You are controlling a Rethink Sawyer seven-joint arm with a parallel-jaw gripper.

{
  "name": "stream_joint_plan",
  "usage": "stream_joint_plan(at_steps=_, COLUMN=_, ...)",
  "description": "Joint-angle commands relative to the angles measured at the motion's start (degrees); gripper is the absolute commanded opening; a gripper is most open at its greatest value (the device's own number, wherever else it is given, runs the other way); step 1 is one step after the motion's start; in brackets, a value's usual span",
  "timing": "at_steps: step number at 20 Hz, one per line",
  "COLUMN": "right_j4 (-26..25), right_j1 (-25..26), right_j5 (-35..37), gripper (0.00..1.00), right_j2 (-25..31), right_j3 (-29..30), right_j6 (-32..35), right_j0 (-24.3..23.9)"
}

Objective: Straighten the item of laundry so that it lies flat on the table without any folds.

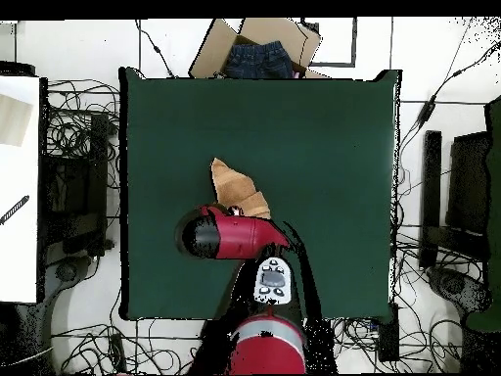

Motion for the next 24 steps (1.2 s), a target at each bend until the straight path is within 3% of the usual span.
stream_joint_plan(at_steps=1, right_j4=7.2, right_j1=-0.7, right_j5=9.4, gripper=1.0, right_j2=-3.5, right_j3=-1.2, right_j6=17.9, right_j0=3.1)
stream_joint_plan(at_steps=6, right_j4=8.1, right_j1=1.3, right_j5=3.9, gripper=1.0, right_j2=-0.9, right_j3=0.6, right_j6=15.5, right_j0=0.7)
stream_joint_plan(at_steps=16, right_j4=10.7, right_j1=2.6, right_j5=4.3, gripper=1.0, right_j2=-1.2, right_j3=0.4, right_j6=15.4, right_j0=0.3)
stream_joint_plan(at_steps=24, right_j4=14.2, right_j1=1.8, right_j5=4.4, gripper=1.0, right_j2=-8.6, right_j3=0.8, right_j6=20.4, right_j0=6.4)
